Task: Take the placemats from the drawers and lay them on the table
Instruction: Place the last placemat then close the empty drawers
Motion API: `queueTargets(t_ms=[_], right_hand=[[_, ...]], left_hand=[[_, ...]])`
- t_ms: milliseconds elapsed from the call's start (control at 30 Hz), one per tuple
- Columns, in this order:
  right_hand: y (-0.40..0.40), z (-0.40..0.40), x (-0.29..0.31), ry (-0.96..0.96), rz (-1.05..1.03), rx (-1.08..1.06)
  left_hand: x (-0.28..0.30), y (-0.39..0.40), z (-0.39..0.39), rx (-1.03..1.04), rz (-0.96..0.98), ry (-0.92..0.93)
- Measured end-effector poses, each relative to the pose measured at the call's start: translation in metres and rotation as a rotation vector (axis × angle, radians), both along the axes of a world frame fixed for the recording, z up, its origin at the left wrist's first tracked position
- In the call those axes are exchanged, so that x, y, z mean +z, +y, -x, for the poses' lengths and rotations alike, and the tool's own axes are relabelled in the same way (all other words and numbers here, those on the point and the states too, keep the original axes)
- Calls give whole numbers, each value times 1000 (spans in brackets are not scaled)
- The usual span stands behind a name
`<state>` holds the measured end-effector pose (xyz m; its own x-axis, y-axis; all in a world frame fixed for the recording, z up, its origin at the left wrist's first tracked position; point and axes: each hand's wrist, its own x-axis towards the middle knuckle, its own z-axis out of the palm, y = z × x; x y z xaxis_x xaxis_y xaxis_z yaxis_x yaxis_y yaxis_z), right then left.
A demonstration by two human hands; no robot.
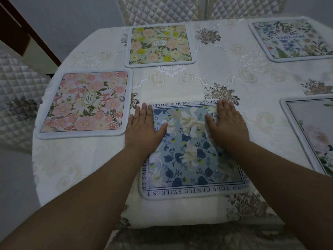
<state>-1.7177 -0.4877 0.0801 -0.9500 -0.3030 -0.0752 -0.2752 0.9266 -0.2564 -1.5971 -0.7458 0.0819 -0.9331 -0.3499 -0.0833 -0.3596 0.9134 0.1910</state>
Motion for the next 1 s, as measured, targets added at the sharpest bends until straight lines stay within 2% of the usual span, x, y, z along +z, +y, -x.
queueTargets(t_ms=[133, 300, 533, 700, 800, 867, 1000], right_hand=[[-6, -16, 5, 12, -28, 8], [7, -80, 6, -16, -27, 120], [28, -116, -8, 37, -70, 96], [29, -124, -3, -84, -93, 80], [20, -99, 30, -349, -130, 59], [10, -82, 76, -525, -99, -6], [5, -99, 179, -289, 60, -33]], left_hand=[[15, 33, -13, -69, 27, 12], [20, 75, -63, -116, -37, -7], [-2, 75, -98, -103, 50, 14], [3, 77, -102, -100, -20, -102], [28, 61, -82, -155, -121, -317], [63, 49, -66, -143, -160, -450], [147, 51, -73, -89, -257, -410]])
